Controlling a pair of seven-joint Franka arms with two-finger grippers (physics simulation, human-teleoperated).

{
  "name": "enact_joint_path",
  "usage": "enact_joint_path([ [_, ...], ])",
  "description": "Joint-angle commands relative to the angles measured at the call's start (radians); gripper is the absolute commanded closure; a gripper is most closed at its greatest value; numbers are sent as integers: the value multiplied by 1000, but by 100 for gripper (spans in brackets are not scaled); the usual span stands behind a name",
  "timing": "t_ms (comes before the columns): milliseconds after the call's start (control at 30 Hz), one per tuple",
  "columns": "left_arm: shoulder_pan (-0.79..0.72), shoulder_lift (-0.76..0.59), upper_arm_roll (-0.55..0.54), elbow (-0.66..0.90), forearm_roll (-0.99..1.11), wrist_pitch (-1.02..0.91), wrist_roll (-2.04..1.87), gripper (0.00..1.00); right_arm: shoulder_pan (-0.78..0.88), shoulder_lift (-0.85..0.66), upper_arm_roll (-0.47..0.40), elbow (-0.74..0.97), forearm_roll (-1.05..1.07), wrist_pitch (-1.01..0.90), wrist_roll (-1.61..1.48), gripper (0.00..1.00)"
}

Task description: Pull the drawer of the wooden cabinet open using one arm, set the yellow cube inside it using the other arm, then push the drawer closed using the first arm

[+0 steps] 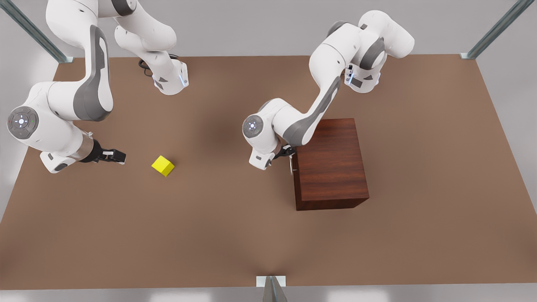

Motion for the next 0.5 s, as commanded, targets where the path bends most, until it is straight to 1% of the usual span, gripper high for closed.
enact_joint_path([
  [0, -2, 6, 0, -8, 21, 16, -172, 0, 0, -1, 0, 0, 1, 1, 1, 0],
  [67, -2, 8, -1, -14, 23, 10, -91, 0, 0, 3, 0, 0, 1, 1, 1, 0],
  [333, -3, 15, -3, -31, 23, 13, -71, 0, 1, 6, 0, 0, 1, 1, 1, 0],
  [467, -8, 15, -3, -43, 24, 4, 31, 0, 1, 6, 0, 0, 1, 2, 1, 0],
])
